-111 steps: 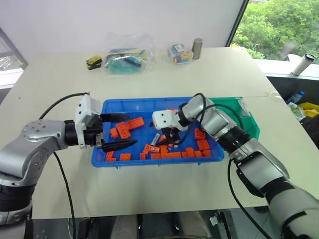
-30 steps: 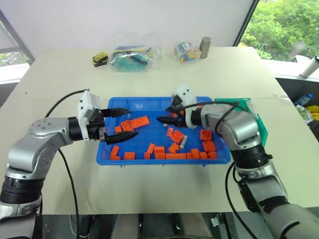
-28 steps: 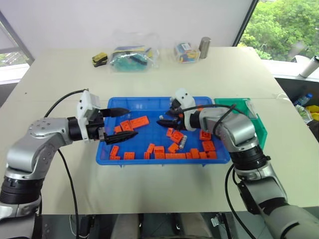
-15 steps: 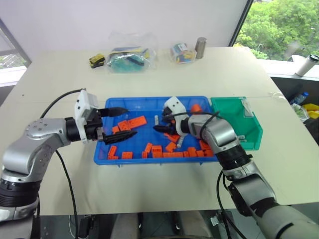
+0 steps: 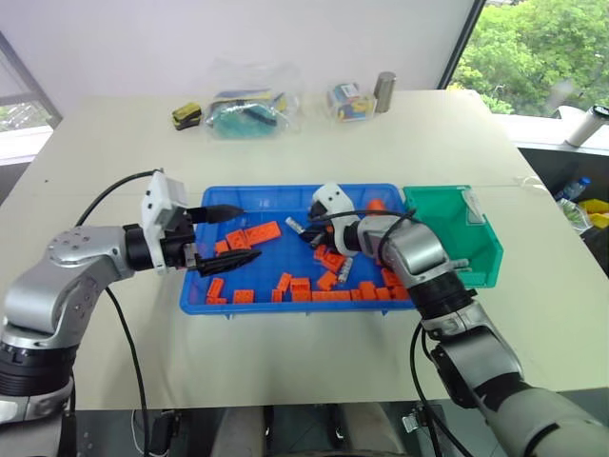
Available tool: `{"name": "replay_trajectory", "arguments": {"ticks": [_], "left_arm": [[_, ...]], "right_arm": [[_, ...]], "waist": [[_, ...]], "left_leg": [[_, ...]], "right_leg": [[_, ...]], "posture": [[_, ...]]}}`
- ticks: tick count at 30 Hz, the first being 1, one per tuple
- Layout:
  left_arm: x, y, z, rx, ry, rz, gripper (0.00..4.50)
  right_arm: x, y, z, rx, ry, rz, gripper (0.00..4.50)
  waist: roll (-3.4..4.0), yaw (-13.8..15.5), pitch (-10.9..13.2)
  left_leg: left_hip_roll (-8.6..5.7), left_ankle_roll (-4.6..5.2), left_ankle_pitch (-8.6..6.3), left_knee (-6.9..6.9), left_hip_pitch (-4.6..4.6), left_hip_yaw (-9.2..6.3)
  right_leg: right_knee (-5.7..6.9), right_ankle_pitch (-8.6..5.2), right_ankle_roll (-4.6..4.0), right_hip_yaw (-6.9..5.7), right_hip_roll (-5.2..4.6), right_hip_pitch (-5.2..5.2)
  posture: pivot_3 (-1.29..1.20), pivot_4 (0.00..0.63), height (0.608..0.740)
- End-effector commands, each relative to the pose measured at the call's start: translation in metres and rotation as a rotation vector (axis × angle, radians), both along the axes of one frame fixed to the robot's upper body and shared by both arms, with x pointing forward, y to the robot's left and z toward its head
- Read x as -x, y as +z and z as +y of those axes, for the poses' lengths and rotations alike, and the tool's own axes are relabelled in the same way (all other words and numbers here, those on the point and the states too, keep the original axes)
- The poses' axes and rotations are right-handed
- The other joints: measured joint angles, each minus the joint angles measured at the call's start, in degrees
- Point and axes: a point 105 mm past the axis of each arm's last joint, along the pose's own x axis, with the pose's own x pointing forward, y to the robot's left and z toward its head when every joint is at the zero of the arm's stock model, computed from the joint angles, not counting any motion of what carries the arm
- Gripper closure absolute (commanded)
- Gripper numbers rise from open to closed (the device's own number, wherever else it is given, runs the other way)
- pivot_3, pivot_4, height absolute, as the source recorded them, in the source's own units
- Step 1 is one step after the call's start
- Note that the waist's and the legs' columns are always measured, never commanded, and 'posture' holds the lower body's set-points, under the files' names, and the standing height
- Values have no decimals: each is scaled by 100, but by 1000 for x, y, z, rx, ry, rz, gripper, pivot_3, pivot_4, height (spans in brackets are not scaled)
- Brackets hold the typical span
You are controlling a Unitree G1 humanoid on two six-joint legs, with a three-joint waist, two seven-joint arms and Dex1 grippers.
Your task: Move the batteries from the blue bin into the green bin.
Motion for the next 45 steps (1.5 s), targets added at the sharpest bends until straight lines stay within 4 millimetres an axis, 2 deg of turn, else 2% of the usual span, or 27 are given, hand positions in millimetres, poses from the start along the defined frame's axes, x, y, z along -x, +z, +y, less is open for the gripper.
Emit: {"name": "replay_trajectory", "arguments": {"ticks": [1, 4, 6, 7, 8, 10, 13, 16, 20, 25, 29, 31, 33, 35, 39, 45], "left_arm": [[2, 10, -3, 11, -16, -42, 0], [4, 7, -6, 11, -31, -35, 0], [3, 5, -7, 7, -40, -35, 0], [3, 5, -7, 5, -41, -35, 0], [1, 5, -6, 4, -41, -35, 0], [-2, 5, -6, 3, -40, -35, 0], [-7, 4, -5, -1, -45, -33, 0], [-10, 5, -8, -2, -62, -38, 0], [-14, 7, -12, -1, -84, -45, 0], [-16, 13, -14, 11, -92, -57, 0], [-15, 13, -13, 11, -90, -60, 0], [-13, 11, -13, 8, -88, -58, 0], [-11, 8, -12, 0, -83, -56, 0], [-10, 7, -12, -1, -81, -55, 0], [-6, 7, -13, -1, -78, -57, 0], [-1, 9, -12, -2, -62, -66, 0]], "right_arm": [[8, 45, -5, -80, 34, -94, 4282], [27, 87, -45, -124, 23, -138, 4282], [34, 106, -90, -107, -76, -162, 4282], [36, 109, -109, -85, -126, -172, 4282], [37, 110, -136, -42, -199, -189, 4282], [43, 105, -178, 23, -325, -178, 4282], [52, 97, -203, 53, -402, -153, 4282], [58, 85, -213, 60, -446, -122, 4282], [54, 76, -227, 90, -522, -140, 2612], [51, 84, -231, 117, -498, -173, 124], [47, 112, -208, 102, -335, -250, 50], [47, 127, -188, 84, -217, -285, 50], [43, 132, -161, 73, -70, -281, 50], [40, 126, -140, 90, 30, -251, 50], [36, 91, -117, 185, 162, -178, 50], [44, 33, -109, 331, 304, -59, 50]], "waist": [[0, 5, 0], [1, 47, 2], [-1, 86, 3], [-2, 114, 3], [-3, 136, 2], [-5, 171, 1], [-4, 117, 2], [-4, 19, 2], [-4, -2, 2], [-4, 14, 3], [-2, -1, 4], [0, -16, 6], [0, -13, 6], [0, -13, 7], [-3, 40, 8], [-4, 66, 9]], "left_leg": [[0, 0, 0, 1, -1, 0], [-2, 0, 0, 2, -4, -2], [-6, 1, -1, 5, -7, -4], [-8, 2, -1, 7, -8, -6], [-7, 3, -2, 8, -7, -6], [-5, 4, -2, 8, -3, -7], [-1, 4, -2, 7, 1, -3], [2, 4, -2, 6, 2, 1], [3, 5, -3, 7, 0, 1], [4, 5, -3, 7, -2, 1], [5, 5, -3, 9, -2, 1], [9, 5, -3, 8, 0, 1], [12, 5, -3, 6, 1, -1], [15, 5, -3, 3, 3, 1], [16, 5, -3, 6, -3, -5], [-2, 12, -7, 22, -11, 3]], "right_leg": [[0, 0, 0, 0, 0, 0], [0, 0, 0, -2, -4, 0], [-4, -1, 1, -5, -9, 2], [-7, -1, 1, -7, -14, 5], [-13, -1, 1, -7, -13, 9], [-20, -1, -1, -8, -11, 17], [-24, -2, -2, -4, 0, 19], [-23, -1, -1, 4, 13, 16], [-22, -1, 0, 13, 32, 13], [-22, -1, 1, 13, 32, 13], [-22, -1, 1, 14, 31, 14], [-22, -1, 1, 15, 36, 13], [-22, -1, 1, 15, 40, 11], [-22, -1, 0, 18, 42, 10], [-22, -1, 0, 13, 36, 11], [-22, -1, 3, 3, -3, 11]], "posture": [[0, 150, 740], [0, 150, 740], [0, 150, 740], [0, 150, 740], [0, 150, 740], [0, 150, 740], [0, 150, 740], [0, 150, 740], [0, 150, 740], [0, 150, 740], [0, 150, 740], [0, 150, 740], [0, 150, 740], [0, 150, 740], [0, 150, 740], [0, 150, 740]]}}
